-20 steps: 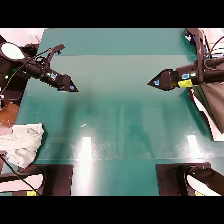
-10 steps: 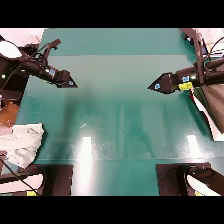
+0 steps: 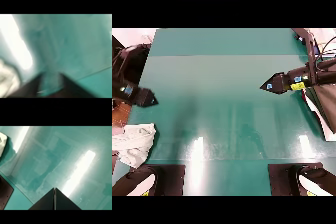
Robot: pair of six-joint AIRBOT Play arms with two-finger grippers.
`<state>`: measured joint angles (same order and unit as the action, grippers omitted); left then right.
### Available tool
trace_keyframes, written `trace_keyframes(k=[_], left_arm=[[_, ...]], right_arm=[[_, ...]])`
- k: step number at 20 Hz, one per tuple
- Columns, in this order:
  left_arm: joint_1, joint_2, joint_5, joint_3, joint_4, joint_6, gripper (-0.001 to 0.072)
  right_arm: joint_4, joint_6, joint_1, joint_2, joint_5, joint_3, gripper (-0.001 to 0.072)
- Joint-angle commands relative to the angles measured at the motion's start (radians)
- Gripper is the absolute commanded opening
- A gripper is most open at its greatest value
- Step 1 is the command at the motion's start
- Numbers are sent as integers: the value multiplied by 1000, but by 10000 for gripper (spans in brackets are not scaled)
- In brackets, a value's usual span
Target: Fold the shirts.
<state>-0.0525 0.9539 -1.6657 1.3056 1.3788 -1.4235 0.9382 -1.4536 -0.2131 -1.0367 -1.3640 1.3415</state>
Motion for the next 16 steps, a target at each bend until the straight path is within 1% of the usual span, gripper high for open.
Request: trace_keyframes(k=[1,3,9,11,13,16], left_arm=[[1,-68,-71,-105,255,-64,620],[1,-68,-53,-200,343,-64,620],[1,-66,74,-523,476,-63,620],[1,-61,123,-584,509,-63,620],[1,-61,161,-613,510,-66,620],[1,-62,173,-622,502,-71,618]], right_arm=[[0,31,-1,0,1,1,21],[0,42,-1,0,-1,1,21],[6,49,-1,0,-1,1,21],[6,49,-1,0,-1,1,20],[6,49,-1,0,-1,1,21],[6,49,-1,0,-6,1,21]])
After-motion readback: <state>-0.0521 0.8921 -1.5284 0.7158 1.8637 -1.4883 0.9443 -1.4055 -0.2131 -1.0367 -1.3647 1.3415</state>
